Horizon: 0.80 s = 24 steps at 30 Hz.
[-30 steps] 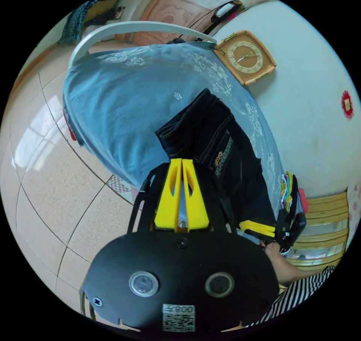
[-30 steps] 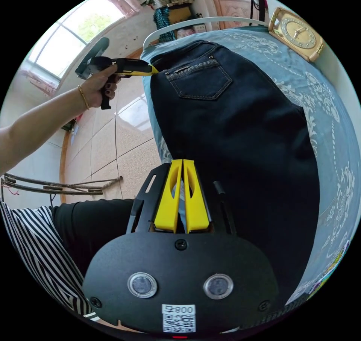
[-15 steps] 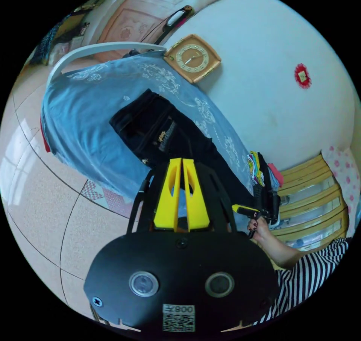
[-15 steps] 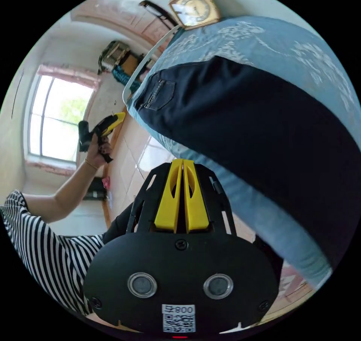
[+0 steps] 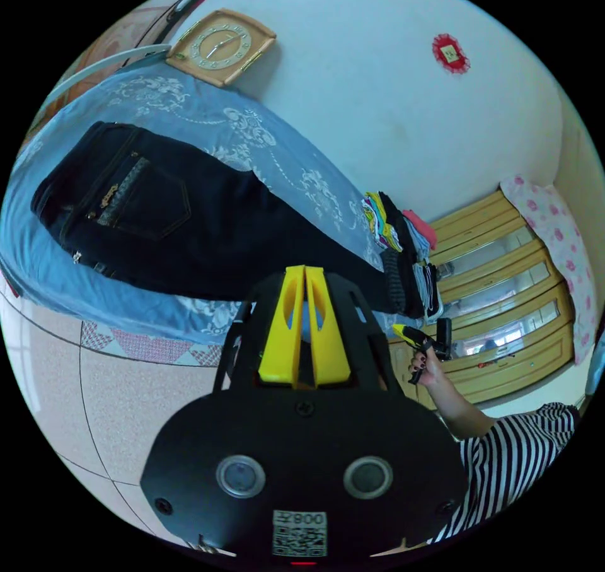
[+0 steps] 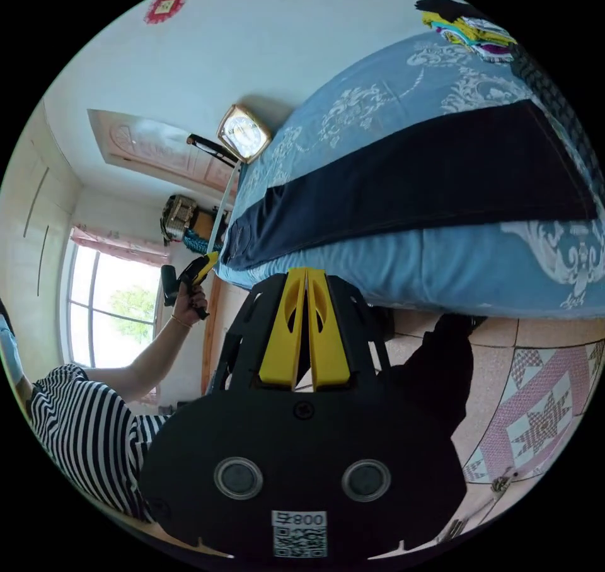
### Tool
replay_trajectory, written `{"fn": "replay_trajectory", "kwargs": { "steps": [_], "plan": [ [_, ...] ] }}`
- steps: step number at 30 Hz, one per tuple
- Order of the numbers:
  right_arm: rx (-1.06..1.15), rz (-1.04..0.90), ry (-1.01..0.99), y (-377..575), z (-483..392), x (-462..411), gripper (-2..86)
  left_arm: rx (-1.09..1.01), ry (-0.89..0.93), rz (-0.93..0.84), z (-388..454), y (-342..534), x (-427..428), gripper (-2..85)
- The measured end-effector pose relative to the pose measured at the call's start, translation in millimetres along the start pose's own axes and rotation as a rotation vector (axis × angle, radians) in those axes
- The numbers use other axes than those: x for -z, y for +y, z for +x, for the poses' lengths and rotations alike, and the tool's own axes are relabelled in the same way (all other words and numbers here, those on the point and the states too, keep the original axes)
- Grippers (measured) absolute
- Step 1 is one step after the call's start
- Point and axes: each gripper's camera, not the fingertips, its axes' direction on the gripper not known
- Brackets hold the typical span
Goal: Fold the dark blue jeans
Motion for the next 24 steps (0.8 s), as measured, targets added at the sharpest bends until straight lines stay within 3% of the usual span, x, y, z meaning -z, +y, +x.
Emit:
{"fn": "replay_trajectory", "kwargs": {
  "steps": [5,12,16,21,24],
  "plan": [
    [0.089,-0.029,0.052,-47.7,34.0,3.3,0.0,0.050,-0.147,-0.044,14.0,-74.8,-87.2,0.1],
    [0.267,-0.239,0.203,-117.3,80.3,-61.3,0.1,0.036,-0.301,-0.154,31.2,-163.4,-232.2,0.1],
    [0.251,-0.279,0.285,-124.1,130.0,-84.8,0.1,0.011,-0.410,-0.210,40.7,-207.0,-322.8,0.1],
    [0.173,-0.190,0.102,-101.9,192.7,-69.6,0.1,0.021,-0.355,-0.153,55.3,-226.1,-391.4,0.1],
    [0.167,-0.161,0.117,-85.3,212.5,-56.3,0.1,-0.027,-0.395,-0.151,83.1,-228.0,-428.6,0.2]
  ]
}}
